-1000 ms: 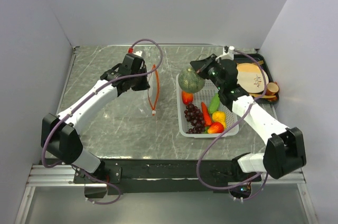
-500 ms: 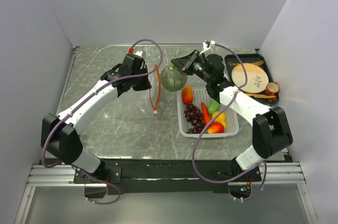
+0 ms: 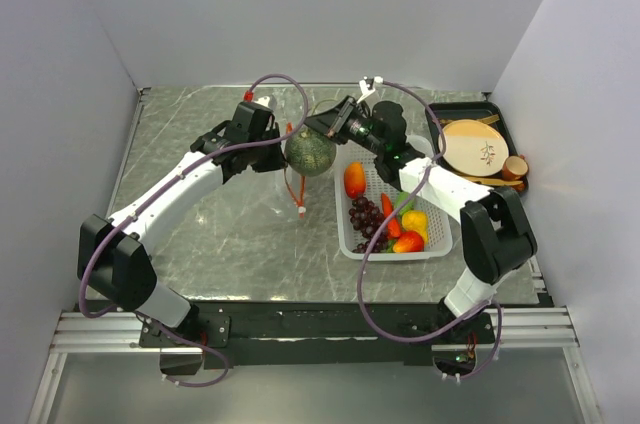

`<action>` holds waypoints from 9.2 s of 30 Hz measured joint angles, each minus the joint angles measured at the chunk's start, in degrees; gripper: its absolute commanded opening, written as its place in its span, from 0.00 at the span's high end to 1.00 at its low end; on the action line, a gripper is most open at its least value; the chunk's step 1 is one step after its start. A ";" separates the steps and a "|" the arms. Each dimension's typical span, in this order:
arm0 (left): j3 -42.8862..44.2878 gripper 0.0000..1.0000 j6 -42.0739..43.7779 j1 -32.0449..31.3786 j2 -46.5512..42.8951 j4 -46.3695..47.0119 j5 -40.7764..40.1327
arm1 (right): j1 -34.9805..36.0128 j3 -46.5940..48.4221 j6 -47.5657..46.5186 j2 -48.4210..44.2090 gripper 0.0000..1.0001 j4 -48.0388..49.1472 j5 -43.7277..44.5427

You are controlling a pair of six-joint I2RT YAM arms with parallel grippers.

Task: Place the food in the zip-top bag and seal the zipper
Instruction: Place the fake fruit in the zipper food storage bag, then adjust the zipper food storage bag at the center of the board.

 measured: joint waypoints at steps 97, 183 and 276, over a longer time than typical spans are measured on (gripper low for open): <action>-1.42 0.99 -5.66 -0.09 -3.02 10.45 -0.07 | 3.08 -12.96 5.27 2.10 1.00 25.81 6.16; -6.21 0.99 -8.44 -0.20 -10.05 16.00 -4.07 | -0.50 -16.52 -19.98 -19.08 0.54 -22.60 10.71; -11.19 0.99 -8.22 2.12 -8.72 15.67 -0.35 | 1.75 5.35 -25.33 -7.76 0.41 -39.04 11.47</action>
